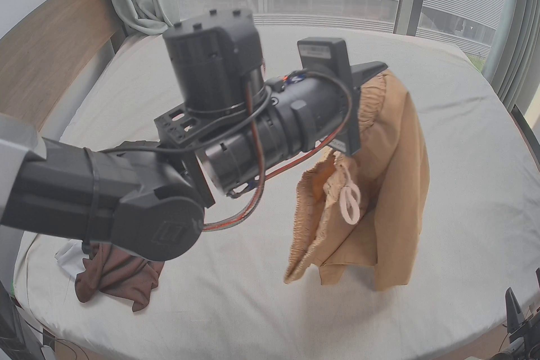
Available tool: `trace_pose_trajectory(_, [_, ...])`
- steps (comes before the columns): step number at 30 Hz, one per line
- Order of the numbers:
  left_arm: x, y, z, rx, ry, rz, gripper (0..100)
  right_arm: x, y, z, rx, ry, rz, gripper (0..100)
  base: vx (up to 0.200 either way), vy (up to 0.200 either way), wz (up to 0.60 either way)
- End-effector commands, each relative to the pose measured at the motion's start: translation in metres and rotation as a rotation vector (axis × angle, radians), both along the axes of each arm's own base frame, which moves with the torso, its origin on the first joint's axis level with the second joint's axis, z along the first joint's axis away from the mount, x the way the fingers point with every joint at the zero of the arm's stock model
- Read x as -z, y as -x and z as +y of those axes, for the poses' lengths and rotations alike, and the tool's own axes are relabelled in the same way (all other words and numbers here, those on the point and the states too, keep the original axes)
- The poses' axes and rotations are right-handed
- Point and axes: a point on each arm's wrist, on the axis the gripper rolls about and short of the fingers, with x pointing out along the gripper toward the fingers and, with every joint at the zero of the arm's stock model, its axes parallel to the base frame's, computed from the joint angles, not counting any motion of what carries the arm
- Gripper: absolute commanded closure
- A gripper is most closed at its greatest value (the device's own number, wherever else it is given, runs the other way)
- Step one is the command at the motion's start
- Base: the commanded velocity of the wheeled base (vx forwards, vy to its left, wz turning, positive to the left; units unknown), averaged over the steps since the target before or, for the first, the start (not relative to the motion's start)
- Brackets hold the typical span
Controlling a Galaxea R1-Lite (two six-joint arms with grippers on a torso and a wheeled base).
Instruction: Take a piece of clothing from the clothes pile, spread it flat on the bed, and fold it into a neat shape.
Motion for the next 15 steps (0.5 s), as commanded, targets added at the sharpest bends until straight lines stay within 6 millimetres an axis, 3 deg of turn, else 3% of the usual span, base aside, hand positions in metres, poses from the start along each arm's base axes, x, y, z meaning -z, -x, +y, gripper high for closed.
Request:
trace_pose_trajectory(1, [0.020,-0.009,0.049,-0.115,-0.029,0.021,100,0.005,-0.001,0.000,0.000,0.000,0.007,0,0.000,0.000,0.00])
trace_pose_trajectory(5, [0.023,-0.003,0.077,-0.170,-0.060,-0.028,100,0.005,-0.001,0.000,0.000,0.000,0.009,0,0.000,0.000,0.00])
trace_pose_trajectory(15, [0.043,-0.002,0.093,-0.242,-0.204,-0.137,100,0.005,-0.001,0.000,0.000,0.000,0.009,0,0.000,0.000,0.00])
